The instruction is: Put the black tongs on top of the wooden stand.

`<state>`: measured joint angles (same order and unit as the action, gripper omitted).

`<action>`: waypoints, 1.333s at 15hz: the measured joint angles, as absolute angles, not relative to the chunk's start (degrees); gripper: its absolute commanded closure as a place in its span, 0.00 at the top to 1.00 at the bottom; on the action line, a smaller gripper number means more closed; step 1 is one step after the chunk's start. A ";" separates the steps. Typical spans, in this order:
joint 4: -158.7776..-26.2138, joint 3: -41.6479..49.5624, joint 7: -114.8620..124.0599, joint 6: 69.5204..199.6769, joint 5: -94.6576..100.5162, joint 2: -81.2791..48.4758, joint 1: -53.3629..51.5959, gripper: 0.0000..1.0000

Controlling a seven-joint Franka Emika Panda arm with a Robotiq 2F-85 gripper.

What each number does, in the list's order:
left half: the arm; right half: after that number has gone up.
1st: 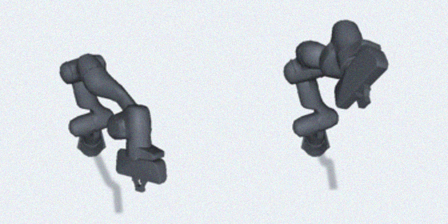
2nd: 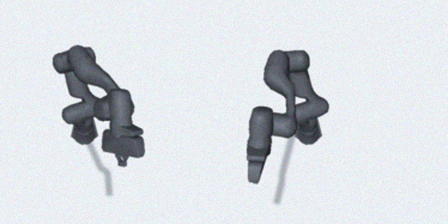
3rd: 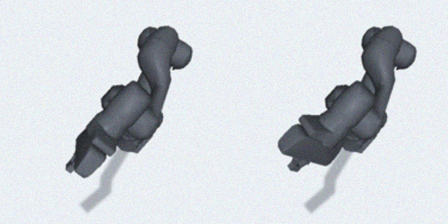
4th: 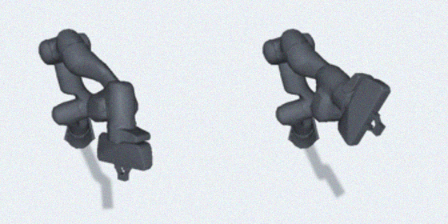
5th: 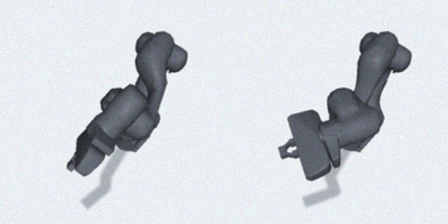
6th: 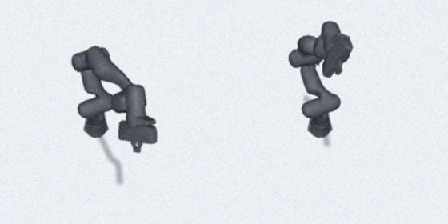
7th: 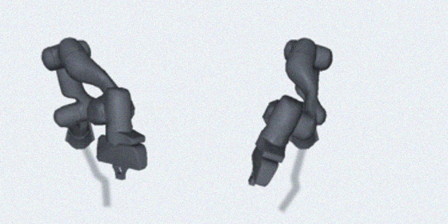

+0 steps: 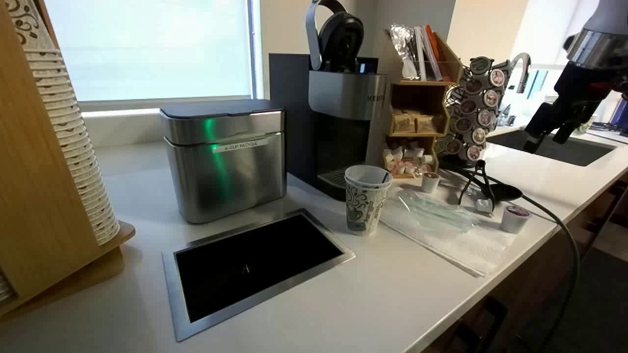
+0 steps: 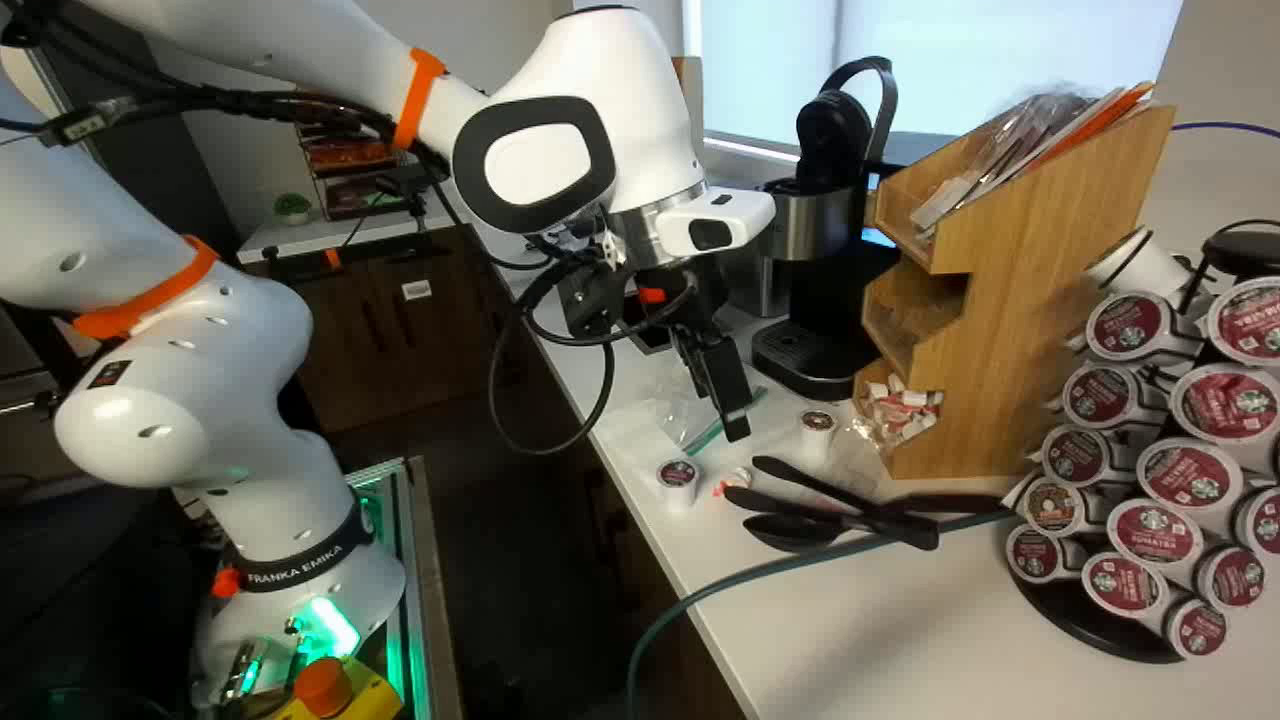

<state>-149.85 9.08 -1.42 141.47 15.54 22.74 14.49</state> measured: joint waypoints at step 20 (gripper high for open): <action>-138.17 6.51 27.90 134.81 22.31 7.88 19.40 1.00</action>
